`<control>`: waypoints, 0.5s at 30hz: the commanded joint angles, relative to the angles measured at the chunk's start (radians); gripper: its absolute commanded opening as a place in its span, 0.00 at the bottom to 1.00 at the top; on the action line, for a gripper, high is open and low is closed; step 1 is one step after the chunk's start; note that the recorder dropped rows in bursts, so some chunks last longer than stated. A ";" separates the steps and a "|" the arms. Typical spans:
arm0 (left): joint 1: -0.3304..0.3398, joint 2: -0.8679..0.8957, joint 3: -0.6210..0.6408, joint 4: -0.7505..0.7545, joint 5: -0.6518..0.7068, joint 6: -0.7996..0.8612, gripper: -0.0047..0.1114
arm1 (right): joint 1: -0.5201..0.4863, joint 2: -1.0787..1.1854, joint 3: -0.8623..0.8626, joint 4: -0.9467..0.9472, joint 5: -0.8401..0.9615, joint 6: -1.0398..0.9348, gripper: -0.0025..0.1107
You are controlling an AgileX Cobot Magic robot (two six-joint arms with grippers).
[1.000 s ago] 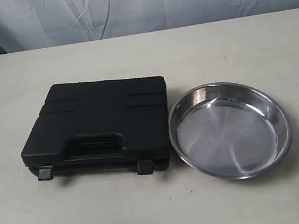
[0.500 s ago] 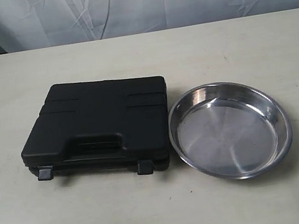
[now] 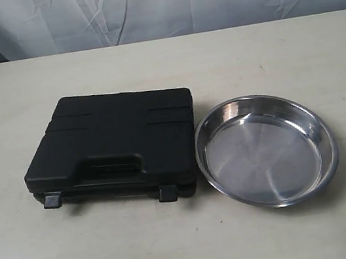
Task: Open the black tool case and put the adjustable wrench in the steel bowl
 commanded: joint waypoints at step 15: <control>-0.008 0.005 -0.004 0.002 -0.005 -0.002 0.04 | -0.003 1.023 -1.034 0.572 0.899 -1.289 0.04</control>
